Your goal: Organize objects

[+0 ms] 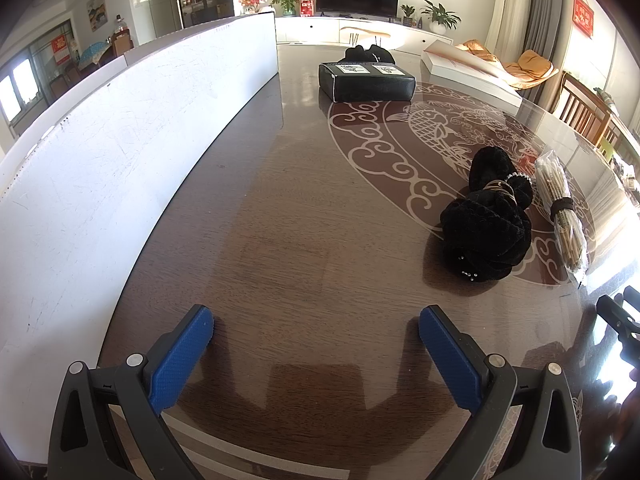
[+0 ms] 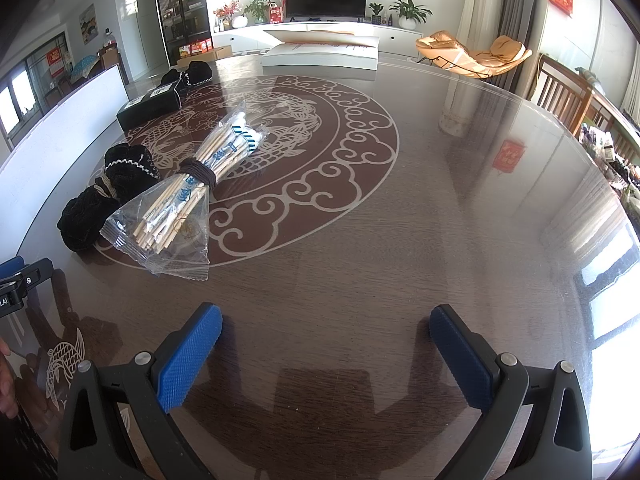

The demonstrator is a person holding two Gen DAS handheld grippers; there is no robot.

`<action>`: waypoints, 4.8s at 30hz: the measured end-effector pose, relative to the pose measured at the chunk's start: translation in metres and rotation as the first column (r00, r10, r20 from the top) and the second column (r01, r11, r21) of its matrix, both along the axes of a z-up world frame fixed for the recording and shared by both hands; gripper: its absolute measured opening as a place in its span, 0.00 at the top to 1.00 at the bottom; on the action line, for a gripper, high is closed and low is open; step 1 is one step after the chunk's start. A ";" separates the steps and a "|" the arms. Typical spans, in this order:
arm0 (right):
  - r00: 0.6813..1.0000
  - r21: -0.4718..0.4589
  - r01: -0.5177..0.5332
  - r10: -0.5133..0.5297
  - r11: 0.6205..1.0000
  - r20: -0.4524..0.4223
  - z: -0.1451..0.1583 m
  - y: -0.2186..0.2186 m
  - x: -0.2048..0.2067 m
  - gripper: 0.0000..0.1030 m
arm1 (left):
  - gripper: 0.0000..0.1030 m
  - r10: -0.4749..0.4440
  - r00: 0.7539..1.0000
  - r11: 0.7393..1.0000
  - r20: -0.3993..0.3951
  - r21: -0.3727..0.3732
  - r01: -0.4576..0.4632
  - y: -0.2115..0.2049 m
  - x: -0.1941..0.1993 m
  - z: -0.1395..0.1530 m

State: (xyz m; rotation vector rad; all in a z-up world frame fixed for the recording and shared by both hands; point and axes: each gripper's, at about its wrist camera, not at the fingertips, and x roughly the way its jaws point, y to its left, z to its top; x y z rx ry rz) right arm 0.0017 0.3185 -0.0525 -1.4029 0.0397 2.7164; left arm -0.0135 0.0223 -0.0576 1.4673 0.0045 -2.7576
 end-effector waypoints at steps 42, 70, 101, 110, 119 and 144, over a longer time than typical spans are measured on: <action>1.000 0.000 0.000 0.000 1.000 0.000 0.000 0.000 0.000 0.00 | 0.00 0.011 1.000 1.000 0.000 -0.002 -0.011 -0.001 0.001 -0.001; 1.000 0.000 0.000 0.000 1.000 0.000 0.000 0.000 -0.001 0.00 | 0.00 -0.237 0.971 0.921 0.011 0.320 0.221 0.015 -0.036 0.024; 0.990 -0.165 -0.126 0.134 0.978 0.038 0.063 -0.096 -0.089 0.71 | 0.73 -0.145 0.964 0.969 -0.222 0.167 0.184 -0.030 -0.008 0.092; 0.879 -0.281 -0.475 0.437 0.834 -0.190 0.164 -0.260 -0.105 0.71 | 0.73 0.185 0.947 0.979 -0.261 0.128 -0.156 -0.182 0.005 0.157; 0.775 -0.300 -0.627 0.614 0.719 -0.147 0.129 -0.419 -0.113 0.68 | 0.42 0.365 0.928 0.926 -0.080 0.137 -0.353 -0.253 -0.005 0.115; 0.988 0.149 -0.141 0.150 0.979 -0.048 0.021 -0.110 -0.035 0.03 | 0.12 0.171 0.932 0.964 -0.321 0.248 -0.092 -0.160 0.010 0.151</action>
